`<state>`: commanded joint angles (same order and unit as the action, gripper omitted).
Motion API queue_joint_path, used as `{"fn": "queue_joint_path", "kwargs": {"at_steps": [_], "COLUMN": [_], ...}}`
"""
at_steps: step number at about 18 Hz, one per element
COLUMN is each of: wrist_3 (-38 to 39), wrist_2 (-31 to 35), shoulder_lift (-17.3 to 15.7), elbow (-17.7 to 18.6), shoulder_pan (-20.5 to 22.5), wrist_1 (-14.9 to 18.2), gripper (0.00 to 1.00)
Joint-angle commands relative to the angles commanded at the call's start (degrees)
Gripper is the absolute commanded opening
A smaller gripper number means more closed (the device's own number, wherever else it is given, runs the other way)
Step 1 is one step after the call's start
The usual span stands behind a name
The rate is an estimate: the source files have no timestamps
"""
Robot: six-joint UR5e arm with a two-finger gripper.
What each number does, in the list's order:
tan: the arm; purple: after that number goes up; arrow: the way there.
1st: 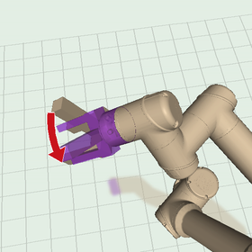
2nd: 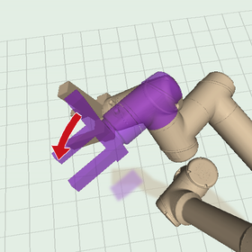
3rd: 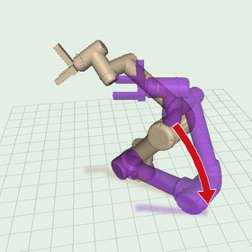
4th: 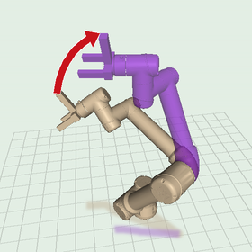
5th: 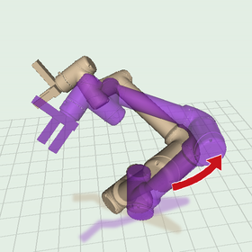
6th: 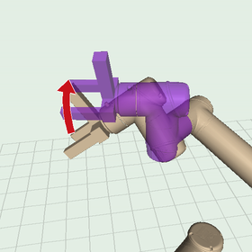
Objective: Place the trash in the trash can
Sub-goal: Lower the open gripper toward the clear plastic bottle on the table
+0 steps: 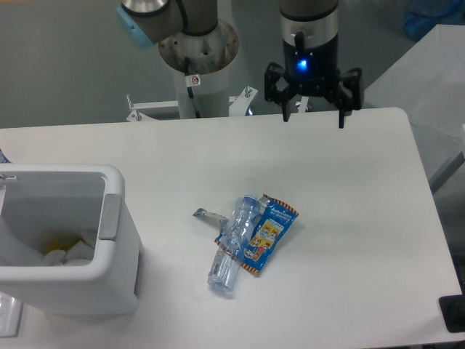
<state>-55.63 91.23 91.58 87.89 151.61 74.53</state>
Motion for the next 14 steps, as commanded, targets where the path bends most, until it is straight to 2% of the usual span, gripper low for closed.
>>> {"fn": "queue_joint_path", "kwargs": {"at_steps": [8, 14], "wrist_3": [0.7, 0.7], "wrist_2": [0.4, -1.8], "shoulder_lift": [0.7, 2.4], "elbow": [0.1, 1.0], "shoulder_pan": [-0.2, -0.4], "wrist_1": [-0.2, -0.5], "gripper": [1.00, 1.00]}}
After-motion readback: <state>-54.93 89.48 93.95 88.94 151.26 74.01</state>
